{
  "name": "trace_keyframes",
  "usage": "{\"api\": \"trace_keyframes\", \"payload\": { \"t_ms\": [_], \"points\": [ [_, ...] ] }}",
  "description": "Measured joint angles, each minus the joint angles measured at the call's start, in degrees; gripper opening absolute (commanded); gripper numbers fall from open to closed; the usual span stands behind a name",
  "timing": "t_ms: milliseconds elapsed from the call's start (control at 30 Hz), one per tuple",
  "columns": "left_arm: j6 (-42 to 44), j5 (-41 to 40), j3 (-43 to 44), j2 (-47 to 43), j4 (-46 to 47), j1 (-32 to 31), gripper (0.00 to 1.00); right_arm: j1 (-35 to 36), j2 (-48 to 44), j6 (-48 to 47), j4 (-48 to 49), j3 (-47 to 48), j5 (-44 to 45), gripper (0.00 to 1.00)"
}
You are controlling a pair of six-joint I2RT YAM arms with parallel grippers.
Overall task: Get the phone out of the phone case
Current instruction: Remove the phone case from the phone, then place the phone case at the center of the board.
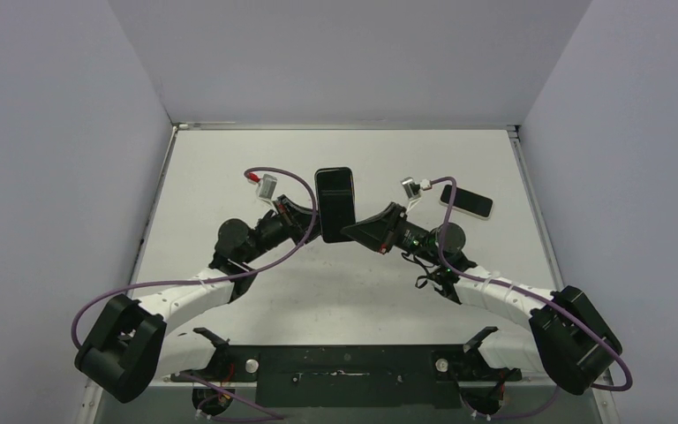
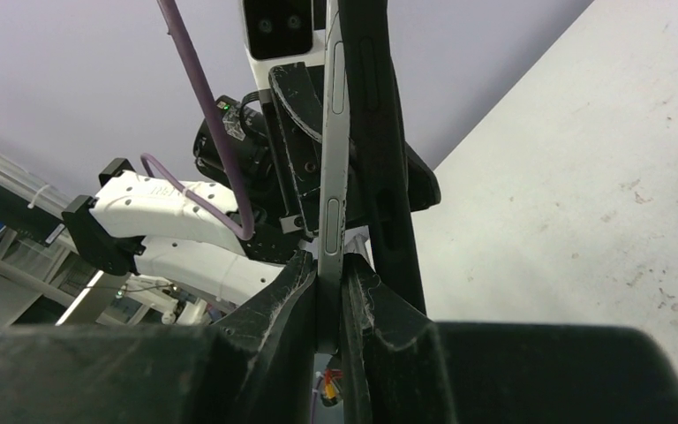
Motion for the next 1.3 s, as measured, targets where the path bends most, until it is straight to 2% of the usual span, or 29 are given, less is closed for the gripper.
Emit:
{"api": "trace_keyframes", "payload": {
  "t_ms": [300,500,767,1000,1300],
  "points": [
    [4.0,-5.6,1.5,1.2,-6.8,0.3,0.0,-0.4,0.1,-3.7,-2.6,-1.8,0.1,0.0],
    [3.6,-11.8,4.6,4.2,-8.2,6.0,0.0,-0.4,0.6,-6.3,-5.4,-4.6,-2.7,0.0],
    [6.7,-13.5,11.0,7.0,-21.8,10.3,0.0,-6.1,-1.1,-10.6,-11.0,-7.2,-3.1,0.0],
    [11.1,-11.6,21.1,18.6,-36.3,13.3,0.0,-9.0,-5.6,-18.0,-20.6,-7.3,1.3,0.0],
    [17.8,-8.5,36.3,36.4,-52.6,13.9,0.0,-9.7,-8.0,-23.8,-27.4,-7.3,5.3,0.0]
  ]
}}
